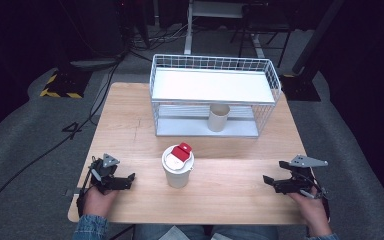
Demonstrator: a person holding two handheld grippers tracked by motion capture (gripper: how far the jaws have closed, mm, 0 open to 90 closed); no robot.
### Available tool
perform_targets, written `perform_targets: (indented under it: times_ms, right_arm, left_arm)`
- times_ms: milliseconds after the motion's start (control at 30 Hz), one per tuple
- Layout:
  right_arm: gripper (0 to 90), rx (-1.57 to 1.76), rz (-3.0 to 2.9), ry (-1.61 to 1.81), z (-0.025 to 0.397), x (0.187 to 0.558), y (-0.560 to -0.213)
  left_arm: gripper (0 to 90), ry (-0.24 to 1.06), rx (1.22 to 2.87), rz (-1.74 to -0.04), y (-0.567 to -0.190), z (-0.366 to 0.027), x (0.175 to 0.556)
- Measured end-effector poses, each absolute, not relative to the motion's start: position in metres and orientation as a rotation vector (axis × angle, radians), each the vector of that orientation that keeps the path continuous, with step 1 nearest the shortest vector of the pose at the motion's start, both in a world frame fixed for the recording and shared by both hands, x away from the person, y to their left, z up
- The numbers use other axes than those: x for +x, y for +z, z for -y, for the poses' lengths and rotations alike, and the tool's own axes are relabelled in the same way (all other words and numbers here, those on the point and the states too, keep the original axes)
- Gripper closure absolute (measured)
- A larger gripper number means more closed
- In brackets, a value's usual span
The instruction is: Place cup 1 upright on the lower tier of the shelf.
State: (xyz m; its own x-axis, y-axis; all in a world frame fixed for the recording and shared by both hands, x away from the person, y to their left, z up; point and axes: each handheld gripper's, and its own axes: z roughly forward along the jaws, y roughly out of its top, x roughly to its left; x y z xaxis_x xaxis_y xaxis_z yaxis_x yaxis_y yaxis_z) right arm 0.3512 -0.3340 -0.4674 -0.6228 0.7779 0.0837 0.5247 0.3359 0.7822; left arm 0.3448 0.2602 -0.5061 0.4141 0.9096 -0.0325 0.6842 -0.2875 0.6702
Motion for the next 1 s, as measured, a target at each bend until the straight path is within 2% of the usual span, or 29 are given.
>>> perform_targets:
  times_ms: [633,867,1000]
  right_arm:
    - [5.7,1.198,-2.329,1.008,0.339,0.356,-0.504]
    - [3.3,1.171,-2.327,0.98,0.336,0.358,-0.506]
    - [1.8,1.175,-2.33,0.973,0.336,0.36,-0.506]
  left_arm:
    - [2.8,0.486,2.064,-1.348,-0.506,-0.259,0.343]
    - [2.9,0.489,2.065,-1.345,-0.506,-0.257,0.341]
    - [7.2,0.494,2.06,-1.328,-0.505,-0.258,0.339]
